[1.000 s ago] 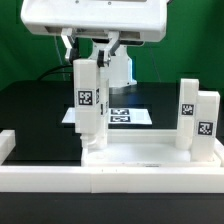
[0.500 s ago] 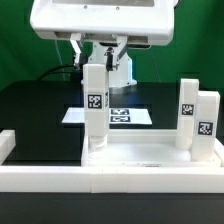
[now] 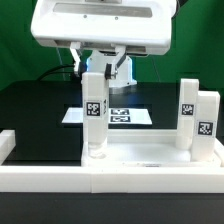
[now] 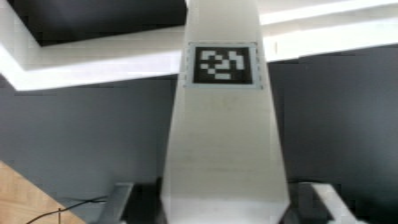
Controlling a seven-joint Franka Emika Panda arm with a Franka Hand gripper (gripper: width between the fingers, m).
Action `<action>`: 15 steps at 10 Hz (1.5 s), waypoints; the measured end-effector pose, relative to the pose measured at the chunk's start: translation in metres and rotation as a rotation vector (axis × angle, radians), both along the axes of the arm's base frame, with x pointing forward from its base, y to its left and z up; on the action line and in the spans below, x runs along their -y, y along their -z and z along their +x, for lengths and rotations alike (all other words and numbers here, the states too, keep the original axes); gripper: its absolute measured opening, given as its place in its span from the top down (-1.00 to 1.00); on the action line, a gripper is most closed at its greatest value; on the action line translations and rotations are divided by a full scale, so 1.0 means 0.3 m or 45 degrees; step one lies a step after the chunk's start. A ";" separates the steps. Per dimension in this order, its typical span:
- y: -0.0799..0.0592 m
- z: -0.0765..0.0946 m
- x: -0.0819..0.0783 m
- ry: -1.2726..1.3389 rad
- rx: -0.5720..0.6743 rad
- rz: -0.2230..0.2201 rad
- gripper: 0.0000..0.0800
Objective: Assemble desk
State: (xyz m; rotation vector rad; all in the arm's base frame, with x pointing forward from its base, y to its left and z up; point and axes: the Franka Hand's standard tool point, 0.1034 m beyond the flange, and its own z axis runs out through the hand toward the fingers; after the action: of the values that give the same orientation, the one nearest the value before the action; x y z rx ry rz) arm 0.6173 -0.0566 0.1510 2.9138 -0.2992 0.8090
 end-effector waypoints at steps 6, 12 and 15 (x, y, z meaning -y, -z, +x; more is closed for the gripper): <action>0.007 0.004 -0.007 -0.005 -0.002 -0.003 0.28; 0.016 0.021 -0.030 -0.024 0.000 -0.010 0.28; 0.023 0.020 -0.044 -0.031 -0.004 -0.010 0.28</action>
Offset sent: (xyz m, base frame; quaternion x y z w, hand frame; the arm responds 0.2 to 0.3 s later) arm 0.0018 0.0040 -0.0014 -0.0009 -0.0010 0.0023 1.0000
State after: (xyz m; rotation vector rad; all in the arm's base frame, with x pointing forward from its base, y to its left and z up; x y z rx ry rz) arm 0.6234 -0.0433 0.1440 2.9165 -0.2602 0.8076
